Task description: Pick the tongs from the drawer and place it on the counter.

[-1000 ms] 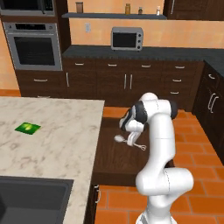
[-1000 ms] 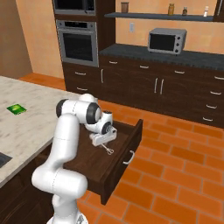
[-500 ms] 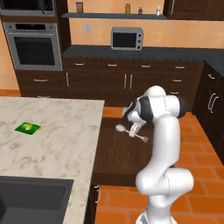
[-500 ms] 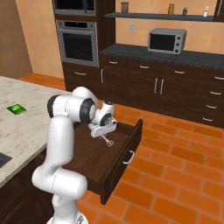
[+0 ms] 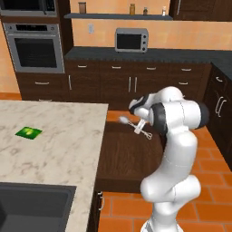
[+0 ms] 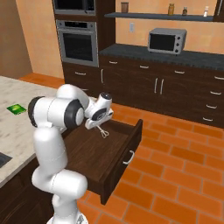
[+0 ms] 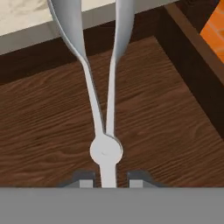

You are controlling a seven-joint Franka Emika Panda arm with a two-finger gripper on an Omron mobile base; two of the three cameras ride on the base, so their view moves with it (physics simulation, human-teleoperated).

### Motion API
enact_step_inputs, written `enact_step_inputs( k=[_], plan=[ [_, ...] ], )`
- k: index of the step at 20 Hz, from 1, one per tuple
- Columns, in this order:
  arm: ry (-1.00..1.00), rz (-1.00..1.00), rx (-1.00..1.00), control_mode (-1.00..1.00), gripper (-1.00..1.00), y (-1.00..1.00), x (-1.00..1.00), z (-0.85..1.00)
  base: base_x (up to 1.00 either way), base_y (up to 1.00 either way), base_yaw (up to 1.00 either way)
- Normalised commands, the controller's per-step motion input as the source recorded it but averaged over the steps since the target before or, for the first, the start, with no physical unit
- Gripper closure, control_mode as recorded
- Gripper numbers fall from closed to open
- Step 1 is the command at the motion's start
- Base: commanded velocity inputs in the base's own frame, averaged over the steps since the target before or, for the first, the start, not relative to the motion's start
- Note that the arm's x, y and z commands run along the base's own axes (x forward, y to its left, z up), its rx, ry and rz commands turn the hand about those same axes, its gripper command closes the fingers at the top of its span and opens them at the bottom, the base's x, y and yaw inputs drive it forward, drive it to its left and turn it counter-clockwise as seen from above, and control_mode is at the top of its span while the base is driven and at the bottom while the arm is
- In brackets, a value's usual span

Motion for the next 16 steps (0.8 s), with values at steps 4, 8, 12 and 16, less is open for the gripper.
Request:
enact_step_inputs(
  k=[4, 8, 12, 16],
  plan=[
    [0.0, 0.0, 0.0, -1.0, 1.0, 0.61, 0.03, 1.0, 0.0, 0.0, 0.0],
    [-0.01, 0.0, 0.0, -1.0, 1.0, 0.48, 0.08, 1.0, 0.0, 0.0, 0.0],
    [-0.01, 0.05, -0.01, -1.0, 1.0, 0.93, -0.17, 0.95, 0.0, 0.0, 0.0],
    [0.08, 0.21, -0.12, -1.0, 1.0, 1.0, -0.12, 0.2, 0.0, 0.0, 0.0]
  ],
)
